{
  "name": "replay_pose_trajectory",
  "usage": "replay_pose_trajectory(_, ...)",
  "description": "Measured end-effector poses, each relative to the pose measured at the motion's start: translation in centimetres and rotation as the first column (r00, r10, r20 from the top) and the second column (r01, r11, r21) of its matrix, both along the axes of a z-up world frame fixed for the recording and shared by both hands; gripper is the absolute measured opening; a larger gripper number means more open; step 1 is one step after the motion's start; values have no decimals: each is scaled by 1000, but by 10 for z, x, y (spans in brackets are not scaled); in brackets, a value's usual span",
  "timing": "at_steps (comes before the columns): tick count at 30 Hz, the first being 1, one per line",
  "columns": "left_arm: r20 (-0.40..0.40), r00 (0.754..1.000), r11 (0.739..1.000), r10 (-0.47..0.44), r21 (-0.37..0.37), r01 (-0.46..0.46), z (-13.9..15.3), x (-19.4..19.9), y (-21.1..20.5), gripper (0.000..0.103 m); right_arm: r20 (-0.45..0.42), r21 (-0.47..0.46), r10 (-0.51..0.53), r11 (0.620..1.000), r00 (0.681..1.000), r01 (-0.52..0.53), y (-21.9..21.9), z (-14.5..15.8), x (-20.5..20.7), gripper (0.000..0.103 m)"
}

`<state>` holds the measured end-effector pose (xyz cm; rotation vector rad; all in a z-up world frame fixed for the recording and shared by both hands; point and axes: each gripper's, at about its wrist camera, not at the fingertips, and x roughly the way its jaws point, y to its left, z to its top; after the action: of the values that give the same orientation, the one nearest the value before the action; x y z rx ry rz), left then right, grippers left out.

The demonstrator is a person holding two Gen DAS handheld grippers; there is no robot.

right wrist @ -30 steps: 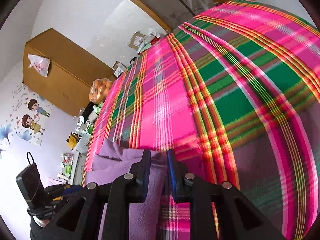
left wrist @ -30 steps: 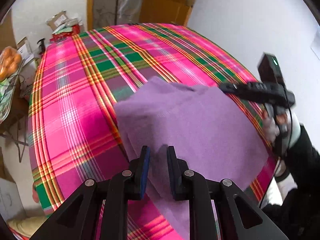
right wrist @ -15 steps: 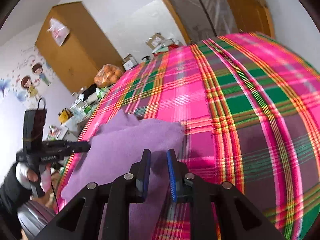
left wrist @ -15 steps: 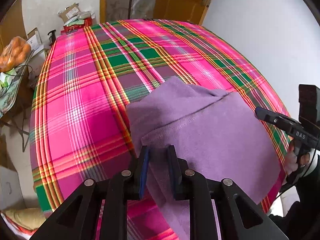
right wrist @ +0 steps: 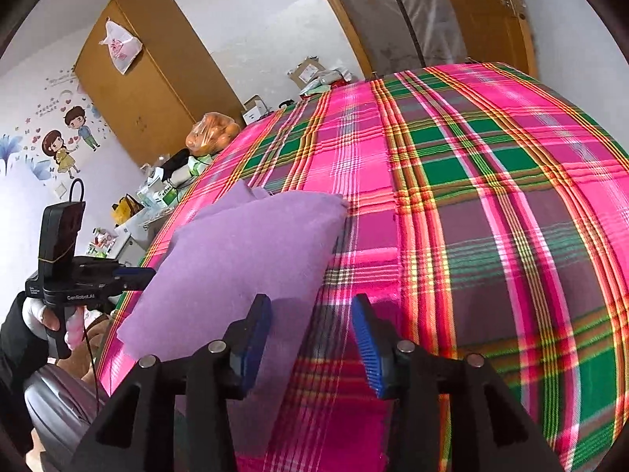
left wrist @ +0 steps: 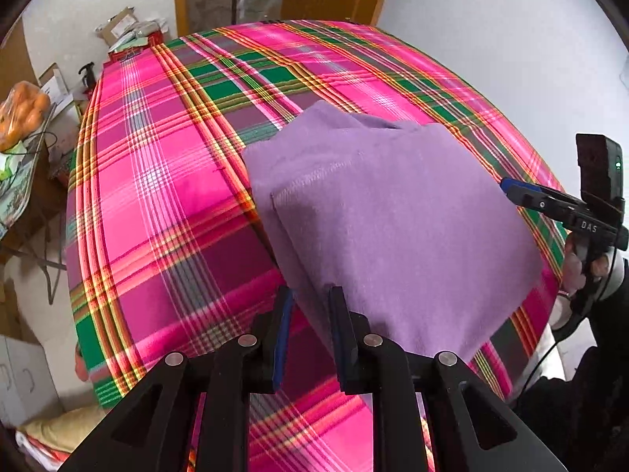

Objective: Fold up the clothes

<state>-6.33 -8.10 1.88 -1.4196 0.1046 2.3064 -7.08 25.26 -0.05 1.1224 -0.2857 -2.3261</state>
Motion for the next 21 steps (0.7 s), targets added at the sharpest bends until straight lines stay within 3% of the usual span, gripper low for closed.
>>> replay_pose_trajectory(4,9,1000,999,-2,47,2,2,3,-2,20,14,-16,-15,1000,1000,15,5,1,0,43)
replay_pose_trajectory(8,56,998,994,30,102,-36,-6,-2,-5,33,31,-52,-16,999,999,17,6,4,-6,43)
replay_pose_trajectory(13,142,985,974,96,189,-122,-13,-8,-18,43,82,-100,23,995,996,-15,1,-1,-10,44)
replay_pose_trajectory(21,215,968,935,132,297,-194,-22,-18,-25,46,152,-168,43,986,987,-18,1,-14,-22,48)
